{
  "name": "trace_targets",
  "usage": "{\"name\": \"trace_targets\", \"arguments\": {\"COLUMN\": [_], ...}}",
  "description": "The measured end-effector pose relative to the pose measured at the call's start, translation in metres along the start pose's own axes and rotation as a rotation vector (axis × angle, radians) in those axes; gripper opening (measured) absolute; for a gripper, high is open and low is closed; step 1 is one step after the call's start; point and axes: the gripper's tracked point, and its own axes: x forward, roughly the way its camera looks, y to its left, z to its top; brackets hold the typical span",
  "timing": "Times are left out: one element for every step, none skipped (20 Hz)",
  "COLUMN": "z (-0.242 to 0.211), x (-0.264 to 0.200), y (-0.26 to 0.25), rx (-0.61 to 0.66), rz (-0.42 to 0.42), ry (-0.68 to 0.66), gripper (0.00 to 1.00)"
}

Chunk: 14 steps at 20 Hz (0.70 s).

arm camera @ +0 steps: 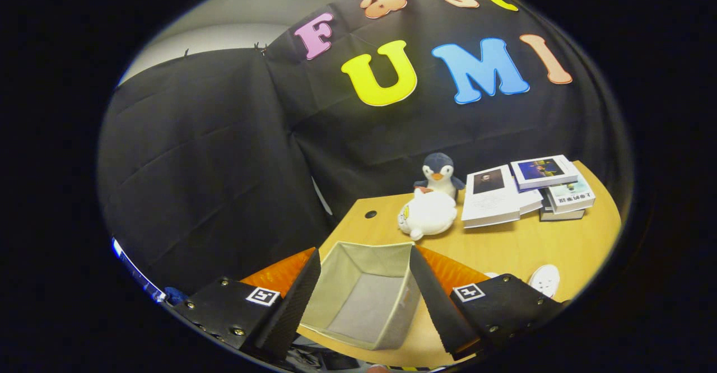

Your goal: Open the storage box then place both shoes into the box .Put the left shoe in first, then the right shoe, with the right side of both shoes facing outward in a uniform manner.

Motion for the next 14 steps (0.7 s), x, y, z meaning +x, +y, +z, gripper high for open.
{"name": "trace_targets", "arguments": {"z": [-0.001,-0.005,-0.010,-0.017,-0.023,-0.030,-0.037,-0.047,-0.055,-0.066,-0.075,-0.082,-0.092,-0.099], "x": [0.001,0.002,0.003,0.003,0.005,0.005,0.006,0.006,0.008,0.011,0.012,0.012,0.014,0.015], "y": [-0.017,-0.031,-0.045,-0.058,-0.071,-0.082,-0.094,-0.108,-0.117,-0.128,-0.137,-0.145,-0.154,-0.161], "rx": [-0.015,-0.025,-0.029,-0.028,-0.027,-0.029,-0.033,-0.037,-0.036,-0.029,-0.023,-0.016,-0.006,0.000], "rz": [-0.032,-0.059,-0.083,-0.102,-0.123,-0.141,-0.164,-0.189,-0.204,-0.216,-0.231,-0.240,-0.250,-0.257], "ry": [0.001,0.006,0.017,0.031,0.044,0.057,0.073,0.092,0.107,0.127,0.148,0.164,0.184,0.197], "gripper": [0.97,0.97,0.97,0.97,0.97,0.97,0.97,0.97,0.97,0.97,0.97,0.97,0.97,0.97]}}
